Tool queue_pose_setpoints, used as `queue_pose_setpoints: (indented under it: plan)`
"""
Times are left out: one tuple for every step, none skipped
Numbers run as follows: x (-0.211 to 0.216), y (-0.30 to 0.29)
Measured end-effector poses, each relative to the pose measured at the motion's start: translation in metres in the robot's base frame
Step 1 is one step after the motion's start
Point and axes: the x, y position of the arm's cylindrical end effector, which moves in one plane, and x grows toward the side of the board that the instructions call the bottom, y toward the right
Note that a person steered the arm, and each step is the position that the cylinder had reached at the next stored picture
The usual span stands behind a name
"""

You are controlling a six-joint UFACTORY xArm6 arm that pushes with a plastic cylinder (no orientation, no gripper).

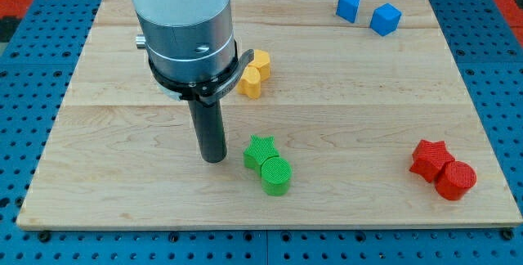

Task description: Move green star and green circle towads bottom right

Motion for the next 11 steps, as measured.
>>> queue_pose_setpoints:
  plan:
    - [-0.003,0.0]
    - [-0.003,0.001]
    - [-0.005,0.001]
    - [-0.018,0.012]
    - [-0.025,0.016]
    - [-0.027,0.032]
    - [-0.012,0.03]
    - [0.035,0.024]
    - [0.049,0.063]
    - [0.03,0.162]
    - [0.044,0.153]
